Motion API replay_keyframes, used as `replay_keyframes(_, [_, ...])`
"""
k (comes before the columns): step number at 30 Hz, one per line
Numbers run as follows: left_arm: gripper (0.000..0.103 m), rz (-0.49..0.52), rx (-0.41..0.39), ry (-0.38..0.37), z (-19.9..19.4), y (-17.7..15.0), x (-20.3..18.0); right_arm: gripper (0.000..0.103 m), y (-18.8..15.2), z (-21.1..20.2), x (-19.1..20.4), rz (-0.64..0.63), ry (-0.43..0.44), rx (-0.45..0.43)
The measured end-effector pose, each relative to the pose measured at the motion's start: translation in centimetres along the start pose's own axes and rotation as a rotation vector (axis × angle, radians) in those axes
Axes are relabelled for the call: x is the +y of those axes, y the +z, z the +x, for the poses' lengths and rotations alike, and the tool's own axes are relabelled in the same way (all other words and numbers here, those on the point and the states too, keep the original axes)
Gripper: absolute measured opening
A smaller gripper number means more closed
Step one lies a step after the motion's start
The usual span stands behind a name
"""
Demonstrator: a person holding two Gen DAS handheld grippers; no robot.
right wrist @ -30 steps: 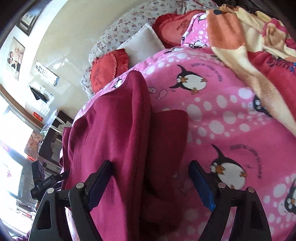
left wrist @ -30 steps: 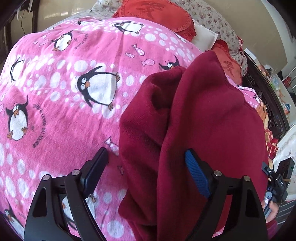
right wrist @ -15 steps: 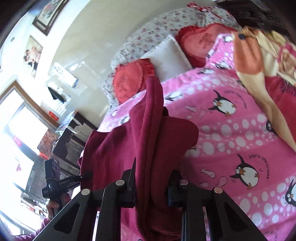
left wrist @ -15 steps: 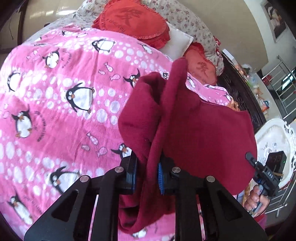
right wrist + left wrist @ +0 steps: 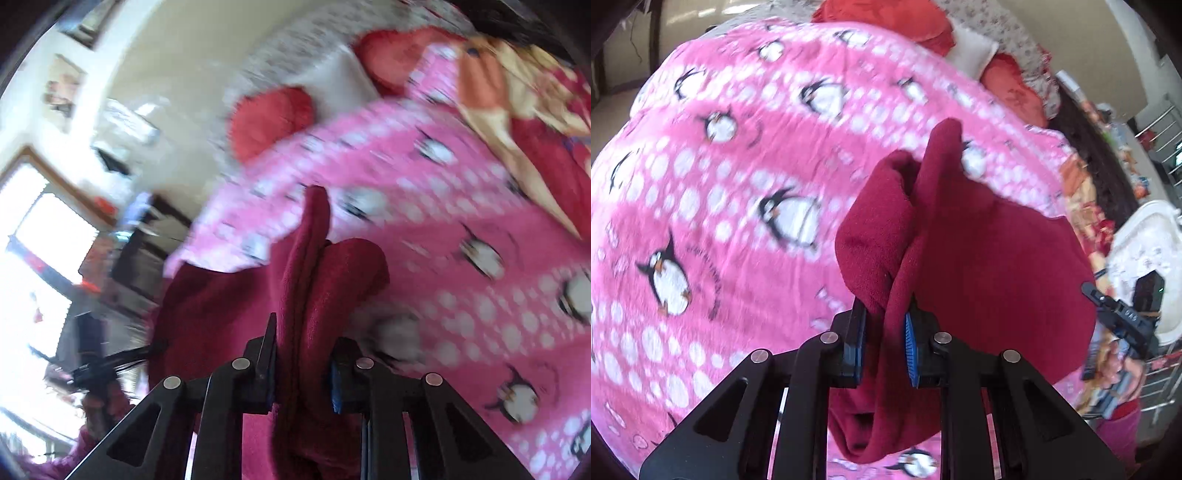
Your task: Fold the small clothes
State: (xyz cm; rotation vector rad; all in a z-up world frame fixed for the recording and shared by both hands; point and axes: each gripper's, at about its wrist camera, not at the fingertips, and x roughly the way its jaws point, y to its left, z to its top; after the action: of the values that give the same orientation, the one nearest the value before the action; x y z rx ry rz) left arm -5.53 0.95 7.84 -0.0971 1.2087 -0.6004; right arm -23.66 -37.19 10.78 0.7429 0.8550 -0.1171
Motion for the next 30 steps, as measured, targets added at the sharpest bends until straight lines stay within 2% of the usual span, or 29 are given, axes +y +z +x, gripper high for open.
replay_keyframes(1, [0.018,0.009,-0.009,0.018,0.1,-0.4,0.0,0.023,-0.2,0.4,-0.7,0.012,-0.063,0.017])
replay_keyframes(2, [0.019,0.014,-0.018,0.023,0.0,-0.7,0.0,0.03,-0.3,0.0,-1.1,0.018,-0.107,0.003])
replay_keyframes(4, [0.026,0.022,-0.039,0.036,-0.7,-1.0,-0.1,0.041,-0.2,-1.9,-0.8,0.018,-0.125,-0.067])
replay_keyframes(7, [0.035,0.035,-0.077,0.064,-1.8,-1.2,-0.3,0.044,0.5,-4.4,1.4,-0.045,-0.111,-0.14])
replay_keyframes(11, [0.041,0.031,-0.121,0.077,-3.2,-1.5,-0.8,0.044,0.8,-4.0,5.9,-0.17,-0.046,-0.131])
replay_keyframes(15, [0.041,0.019,-0.128,0.09,-3.0,-1.8,-1.3,0.044,0.2,0.0,10.5,-0.274,0.0,-0.052])
replay_keyframes(18, [0.041,0.012,-0.092,0.102,-1.9,-2.9,-1.1,0.044,-0.4,4.0,14.1,-0.353,0.019,0.005])
replay_keyframes(22, [0.041,-0.035,-0.045,0.102,-0.2,-4.2,0.2,0.044,-0.8,9.6,18.5,-0.455,0.01,0.066])
replay_keyframes(26, [0.044,-0.058,-0.059,0.083,0.0,-4.5,0.8,0.044,-0.6,15.0,21.4,-0.513,0.0,0.133])
replay_keyframes(30, [0.051,-0.077,-0.056,0.067,0.4,-4.2,1.4,0.044,-0.2,19.9,22.8,-0.544,-0.053,0.181])
